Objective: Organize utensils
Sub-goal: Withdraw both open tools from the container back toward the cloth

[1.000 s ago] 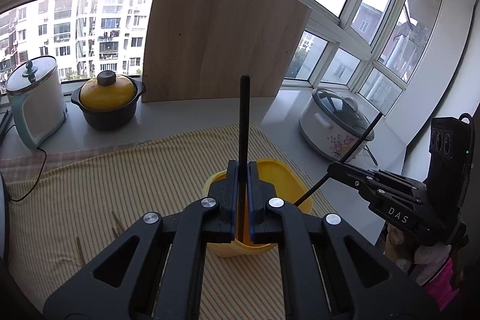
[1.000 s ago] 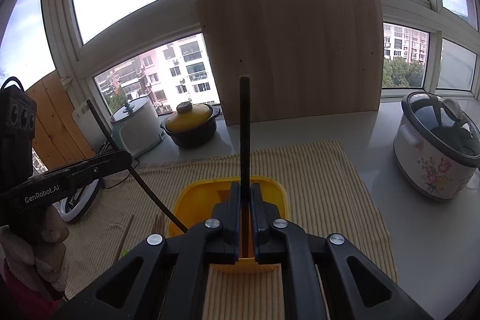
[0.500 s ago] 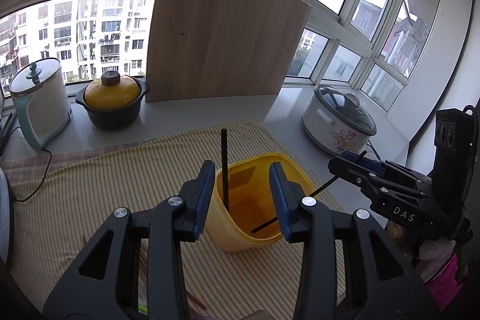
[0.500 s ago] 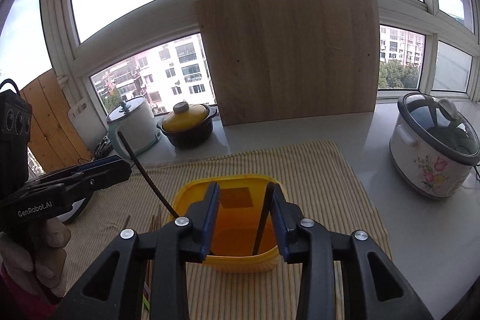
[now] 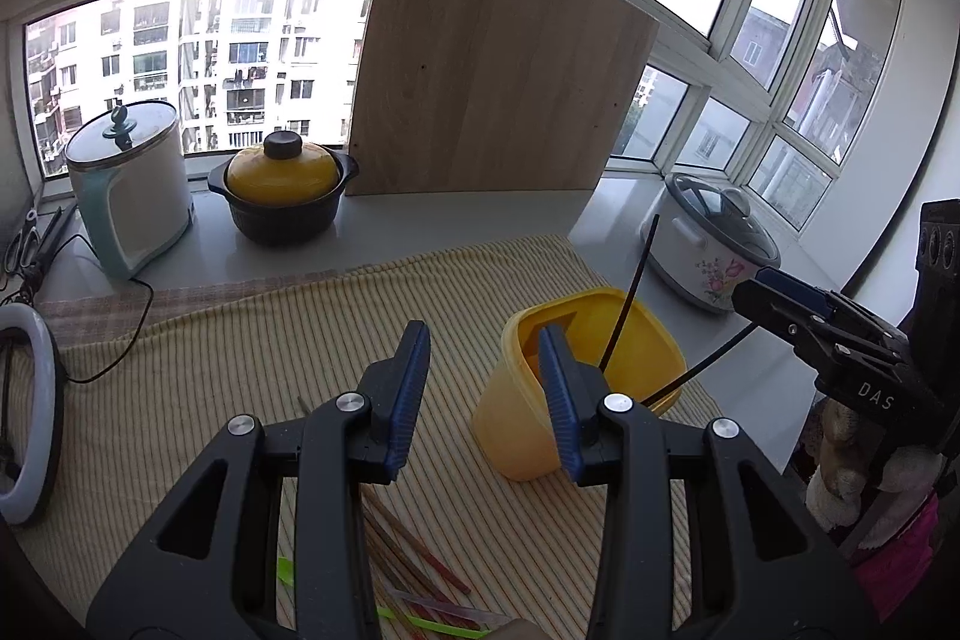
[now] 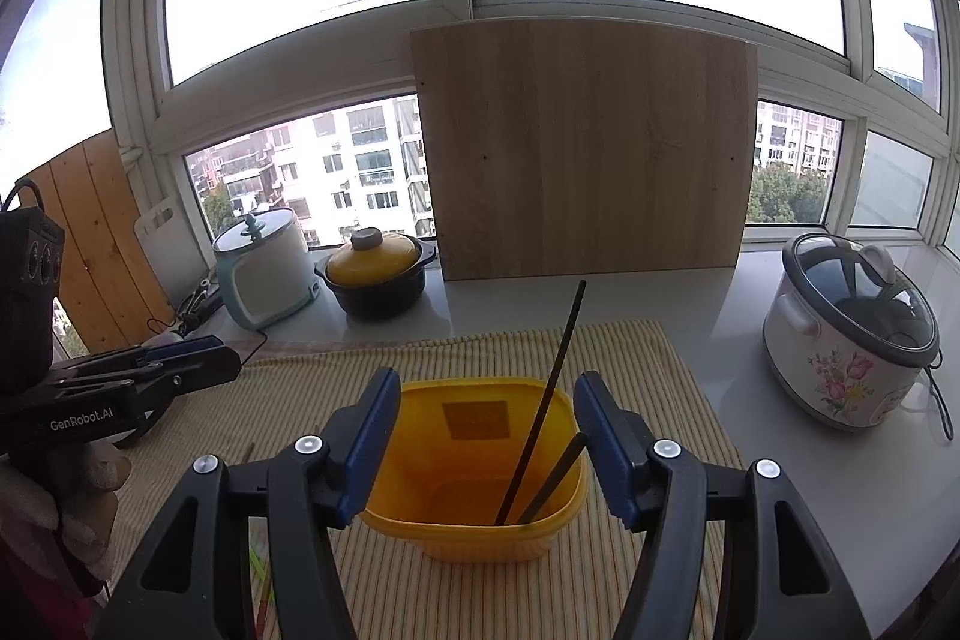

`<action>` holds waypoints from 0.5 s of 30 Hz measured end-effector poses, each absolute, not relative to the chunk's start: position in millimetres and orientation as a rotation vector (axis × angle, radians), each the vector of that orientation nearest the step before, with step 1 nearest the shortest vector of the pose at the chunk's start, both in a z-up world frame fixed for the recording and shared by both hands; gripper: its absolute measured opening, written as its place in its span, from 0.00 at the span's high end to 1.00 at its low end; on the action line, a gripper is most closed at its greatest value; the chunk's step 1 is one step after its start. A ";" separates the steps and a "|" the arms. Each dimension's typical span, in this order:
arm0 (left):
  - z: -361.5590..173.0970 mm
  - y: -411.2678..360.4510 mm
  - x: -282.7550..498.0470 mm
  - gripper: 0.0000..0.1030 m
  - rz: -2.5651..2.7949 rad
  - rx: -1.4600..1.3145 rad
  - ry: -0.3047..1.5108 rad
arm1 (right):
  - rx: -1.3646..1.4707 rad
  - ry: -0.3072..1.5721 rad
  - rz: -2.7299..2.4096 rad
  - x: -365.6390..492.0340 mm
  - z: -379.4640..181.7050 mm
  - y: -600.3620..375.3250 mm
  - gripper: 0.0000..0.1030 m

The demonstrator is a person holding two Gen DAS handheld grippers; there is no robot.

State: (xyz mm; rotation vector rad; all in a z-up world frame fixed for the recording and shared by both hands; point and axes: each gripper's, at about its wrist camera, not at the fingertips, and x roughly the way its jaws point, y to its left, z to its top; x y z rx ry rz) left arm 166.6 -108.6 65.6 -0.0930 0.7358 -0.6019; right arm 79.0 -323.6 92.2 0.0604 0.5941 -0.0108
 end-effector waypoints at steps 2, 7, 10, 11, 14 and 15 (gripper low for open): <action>62.2 -96.2 166.7 0.64 -0.578 -0.091 0.738 | 0.052 0.581 -0.004 76.6 94.6 -318.8 0.39; 49.0 -61.7 167.7 0.64 -0.501 -0.093 0.755 | 0.030 0.560 0.036 74.0 99.4 -302.2 0.39; 38.5 -42.8 167.9 0.64 -0.458 -0.095 0.774 | 0.018 0.573 0.085 75.9 96.7 -287.7 0.39; 34.8 -37.4 167.6 0.64 -0.441 -0.092 0.781 | 0.015 0.582 0.101 76.9 94.2 -282.2 0.39; 22.8 -24.4 168.4 0.64 -0.405 -0.092 0.809 | 0.006 0.611 0.144 81.7 84.9 -266.3 0.39; 18.3 -20.1 168.9 0.64 -0.396 -0.092 0.821 | 0.002 0.623 0.159 83.7 80.9 -260.1 0.39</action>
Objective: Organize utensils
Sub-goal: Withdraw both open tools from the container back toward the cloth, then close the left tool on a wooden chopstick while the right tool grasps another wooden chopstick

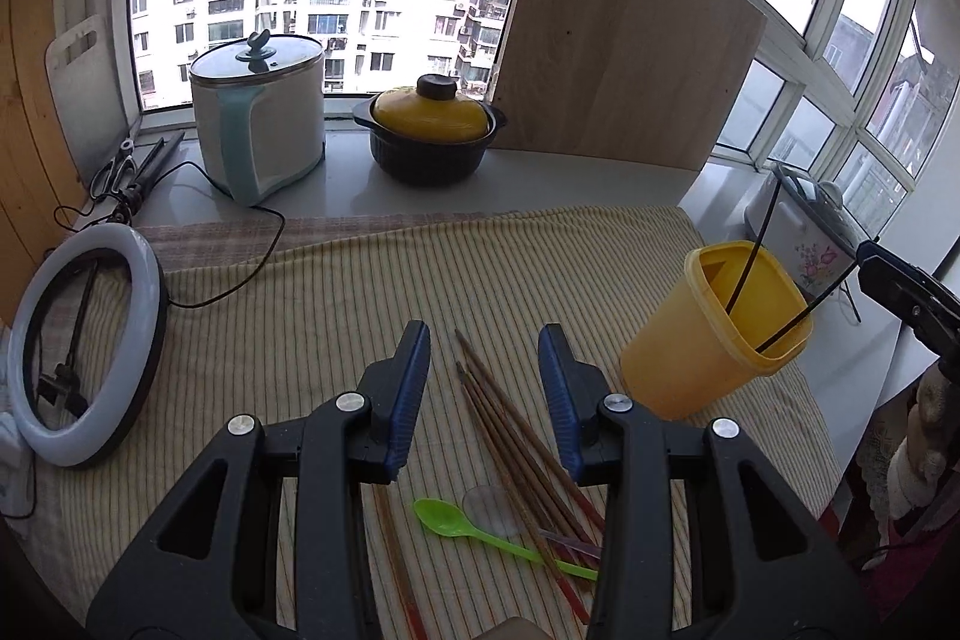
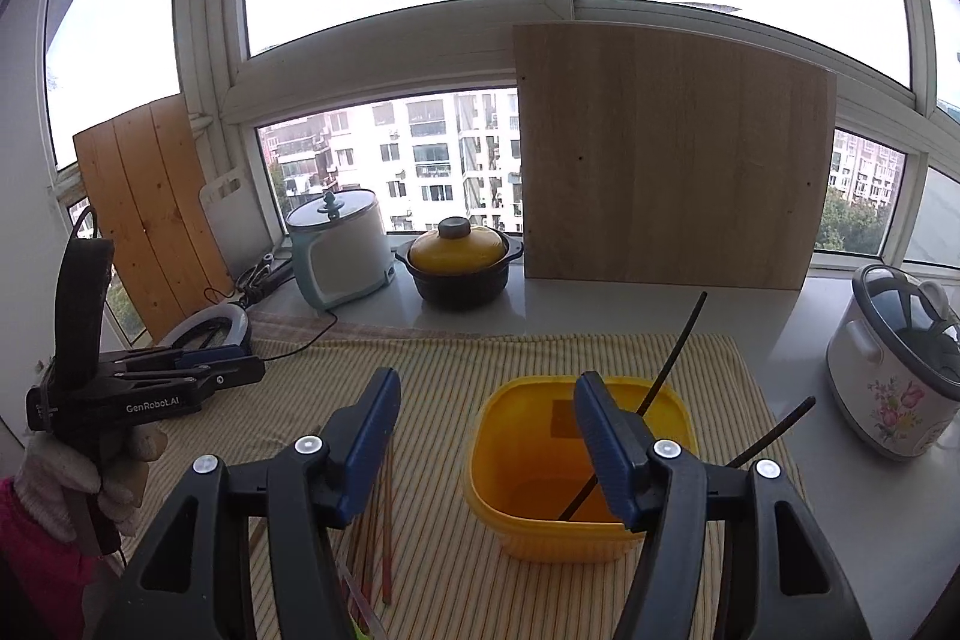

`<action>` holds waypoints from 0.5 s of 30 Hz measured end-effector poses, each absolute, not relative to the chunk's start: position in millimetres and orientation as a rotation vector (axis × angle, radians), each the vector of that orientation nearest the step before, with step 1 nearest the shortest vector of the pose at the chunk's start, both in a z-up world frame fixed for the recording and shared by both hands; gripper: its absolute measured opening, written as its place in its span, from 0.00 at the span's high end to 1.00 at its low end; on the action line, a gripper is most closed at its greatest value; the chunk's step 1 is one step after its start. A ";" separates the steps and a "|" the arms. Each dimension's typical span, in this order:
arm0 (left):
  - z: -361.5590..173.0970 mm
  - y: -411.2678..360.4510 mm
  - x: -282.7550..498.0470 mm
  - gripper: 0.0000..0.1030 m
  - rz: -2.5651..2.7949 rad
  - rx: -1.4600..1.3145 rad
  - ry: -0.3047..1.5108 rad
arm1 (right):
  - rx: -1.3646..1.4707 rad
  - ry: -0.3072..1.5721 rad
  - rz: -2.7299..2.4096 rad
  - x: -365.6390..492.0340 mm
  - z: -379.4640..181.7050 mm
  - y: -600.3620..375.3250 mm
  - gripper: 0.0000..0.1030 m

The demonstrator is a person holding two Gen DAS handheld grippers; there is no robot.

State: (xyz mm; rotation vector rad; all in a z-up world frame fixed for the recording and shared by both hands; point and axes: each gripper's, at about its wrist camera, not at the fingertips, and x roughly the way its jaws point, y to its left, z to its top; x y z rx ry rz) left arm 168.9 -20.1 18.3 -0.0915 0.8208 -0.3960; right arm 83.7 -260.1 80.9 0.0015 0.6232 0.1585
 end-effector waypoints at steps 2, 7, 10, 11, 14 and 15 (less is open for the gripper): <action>8.4 -11.7 169.2 0.64 -0.371 -0.091 0.842 | -0.008 0.655 0.193 88.6 72.3 -248.3 0.39; -19.4 4.8 174.8 0.64 -0.324 -0.095 0.904 | -0.024 0.753 0.280 103.2 44.4 -217.8 0.39; -35.7 12.0 178.9 0.64 -0.311 -0.103 0.941 | -0.019 0.823 0.309 114.1 25.4 -204.3 0.46; -41.1 14.6 180.9 0.64 -0.309 -0.111 0.957 | -0.018 0.848 0.317 117.7 17.8 -199.4 0.48; -58.7 20.1 185.5 0.64 -0.291 -0.125 1.001 | -0.023 0.917 0.350 129.3 -2.4 -185.8 0.51; -64.3 20.8 186.7 0.64 -0.289 -0.122 1.014 | -0.024 0.943 0.357 134.0 -10.3 -182.0 0.54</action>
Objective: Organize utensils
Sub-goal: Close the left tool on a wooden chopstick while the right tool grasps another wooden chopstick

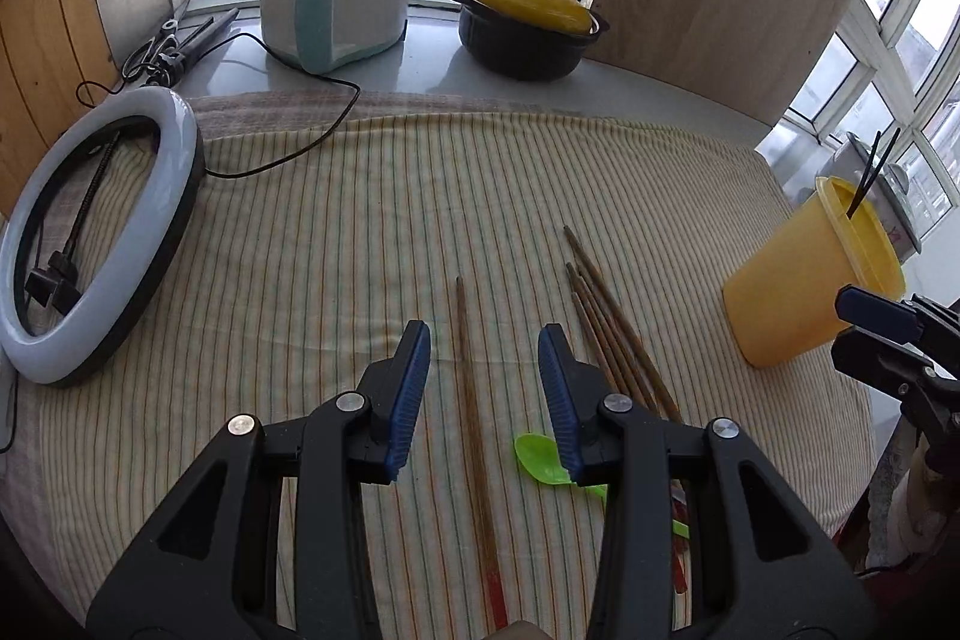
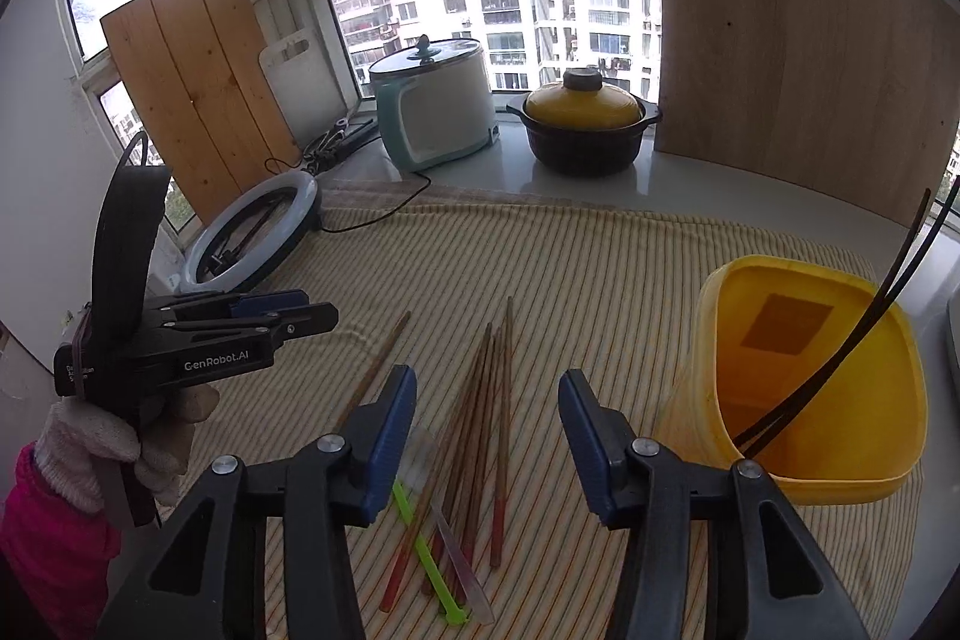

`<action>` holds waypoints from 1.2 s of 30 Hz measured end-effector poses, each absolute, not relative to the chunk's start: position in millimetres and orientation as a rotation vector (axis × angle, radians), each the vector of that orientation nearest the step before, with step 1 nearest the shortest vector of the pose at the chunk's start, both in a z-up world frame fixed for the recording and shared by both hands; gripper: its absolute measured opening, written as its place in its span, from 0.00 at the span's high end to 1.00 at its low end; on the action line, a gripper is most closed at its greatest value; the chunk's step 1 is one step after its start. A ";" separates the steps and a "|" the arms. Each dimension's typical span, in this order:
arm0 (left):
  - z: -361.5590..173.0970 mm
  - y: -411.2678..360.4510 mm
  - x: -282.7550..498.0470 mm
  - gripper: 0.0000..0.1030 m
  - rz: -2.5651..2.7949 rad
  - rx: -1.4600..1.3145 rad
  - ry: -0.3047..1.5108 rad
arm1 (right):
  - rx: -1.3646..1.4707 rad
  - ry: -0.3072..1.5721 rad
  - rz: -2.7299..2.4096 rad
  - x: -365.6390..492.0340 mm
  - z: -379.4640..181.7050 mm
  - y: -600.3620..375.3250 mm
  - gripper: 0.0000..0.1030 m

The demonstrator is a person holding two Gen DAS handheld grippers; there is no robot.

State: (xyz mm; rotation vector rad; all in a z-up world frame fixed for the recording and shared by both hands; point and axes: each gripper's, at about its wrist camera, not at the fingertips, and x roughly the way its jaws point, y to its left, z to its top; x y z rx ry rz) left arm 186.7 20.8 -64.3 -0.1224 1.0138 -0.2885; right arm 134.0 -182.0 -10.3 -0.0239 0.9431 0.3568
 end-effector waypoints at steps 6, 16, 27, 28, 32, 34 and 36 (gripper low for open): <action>-92.0 24.7 189.9 0.64 -0.295 -0.141 1.086 | 0.015 1.120 0.359 166.0 -57.0 -169.6 0.65; -115.2 19.3 197.6 0.84 -0.295 -0.130 1.146 | -0.037 1.242 0.248 203.7 -102.7 -161.0 0.80; -122.6 14.0 204.1 0.87 -0.295 -0.117 1.166 | 0.011 1.285 0.236 221.2 -121.9 -166.3 0.85; -123.4 13.5 204.8 0.88 -0.294 -0.112 1.168 | 0.005 1.285 0.236 222.2 -122.1 -165.8 0.85; -126.0 11.0 205.6 0.91 -0.284 -0.094 1.172 | 0.002 1.287 0.233 224.3 -123.0 -164.1 0.86; -126.2 8.9 205.5 0.91 -0.282 -0.083 1.173 | 0.000 1.291 0.234 225.3 -124.3 -162.5 0.86; -126.8 5.5 206.1 0.91 -0.283 -0.066 1.172 | -0.011 1.295 0.233 225.9 -125.6 -159.3 0.86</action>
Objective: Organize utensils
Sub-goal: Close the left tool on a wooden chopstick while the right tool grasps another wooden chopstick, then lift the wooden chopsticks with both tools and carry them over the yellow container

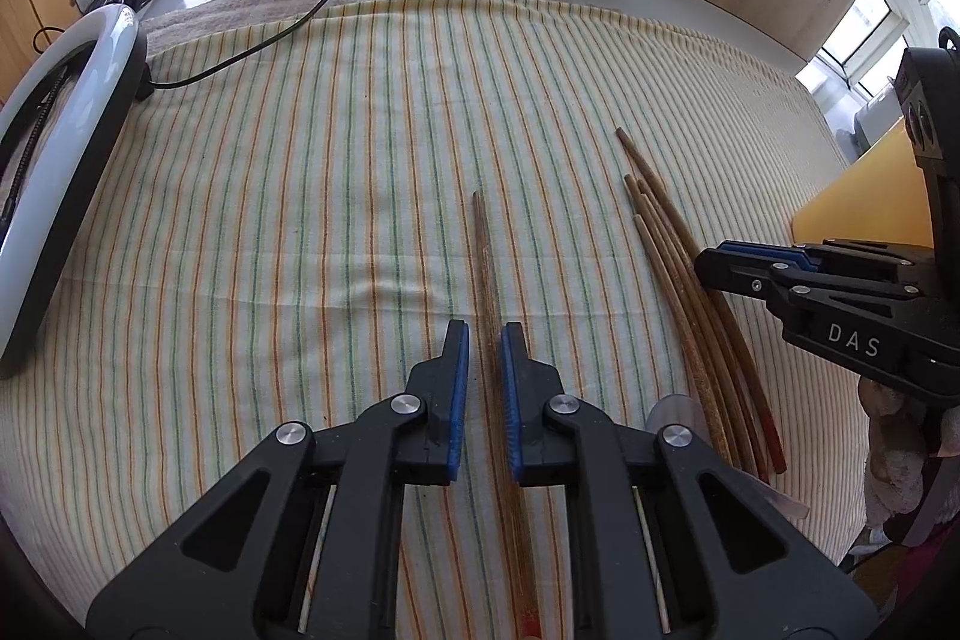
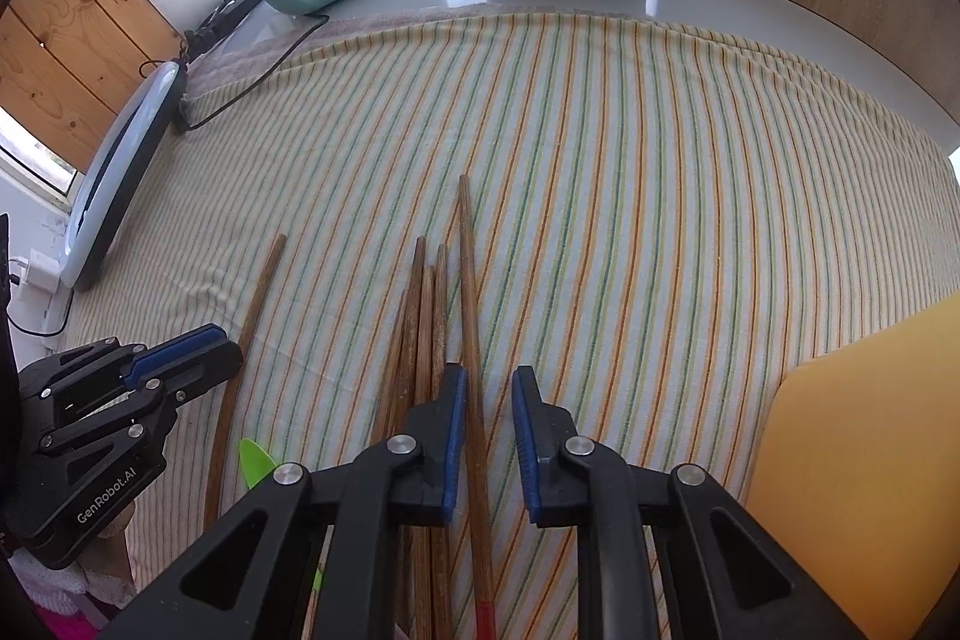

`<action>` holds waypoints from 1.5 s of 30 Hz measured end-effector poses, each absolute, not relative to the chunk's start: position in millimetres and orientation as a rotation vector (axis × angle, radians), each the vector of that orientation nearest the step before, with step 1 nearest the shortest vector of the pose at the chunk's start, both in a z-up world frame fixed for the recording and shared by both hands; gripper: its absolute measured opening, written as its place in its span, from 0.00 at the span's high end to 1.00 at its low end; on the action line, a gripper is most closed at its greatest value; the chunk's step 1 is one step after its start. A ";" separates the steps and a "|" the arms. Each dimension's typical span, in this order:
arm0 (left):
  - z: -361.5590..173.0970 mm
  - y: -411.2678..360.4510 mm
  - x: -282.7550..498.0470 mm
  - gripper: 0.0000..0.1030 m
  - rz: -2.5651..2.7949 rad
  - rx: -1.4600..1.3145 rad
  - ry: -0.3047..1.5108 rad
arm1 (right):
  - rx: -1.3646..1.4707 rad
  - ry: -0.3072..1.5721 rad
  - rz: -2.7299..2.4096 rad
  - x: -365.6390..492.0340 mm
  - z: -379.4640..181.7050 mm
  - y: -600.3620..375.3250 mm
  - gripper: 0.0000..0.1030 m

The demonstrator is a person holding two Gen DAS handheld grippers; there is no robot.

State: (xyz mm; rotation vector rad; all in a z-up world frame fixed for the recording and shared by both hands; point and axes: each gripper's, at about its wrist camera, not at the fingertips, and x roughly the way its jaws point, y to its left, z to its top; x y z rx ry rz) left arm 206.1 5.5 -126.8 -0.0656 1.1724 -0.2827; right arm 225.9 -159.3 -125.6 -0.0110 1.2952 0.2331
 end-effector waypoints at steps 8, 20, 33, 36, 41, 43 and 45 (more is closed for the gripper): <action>-131.3 -0.9 206.5 0.94 -0.278 -0.038 1.157 | -0.068 1.286 0.212 227.4 -127.4 -153.3 0.93; -129.5 14.0 206.8 0.96 -0.277 -0.117 1.150 | -0.066 1.274 0.210 224.0 -126.4 -157.5 0.96; -99.4 25.3 195.8 0.96 -0.284 -0.159 1.074 | -0.032 1.218 0.257 206.0 -106.8 -161.6 0.96; -87.4 25.0 189.6 0.96 -0.293 -0.153 1.043 | -0.016 1.190 0.274 198.1 -96.4 -163.7 0.96; -67.5 26.0 178.8 0.97 -0.314 -0.175 0.990 | 0.016 1.141 0.299 184.1 -79.2 -168.5 0.96; -59.6 25.8 174.1 0.97 -0.321 -0.178 0.969 | 0.018 1.115 0.309 177.1 -71.3 -169.2 0.96; -51.6 25.5 169.1 0.97 -0.328 -0.179 0.946 | 0.018 1.086 0.318 169.3 -62.5 -169.6 0.96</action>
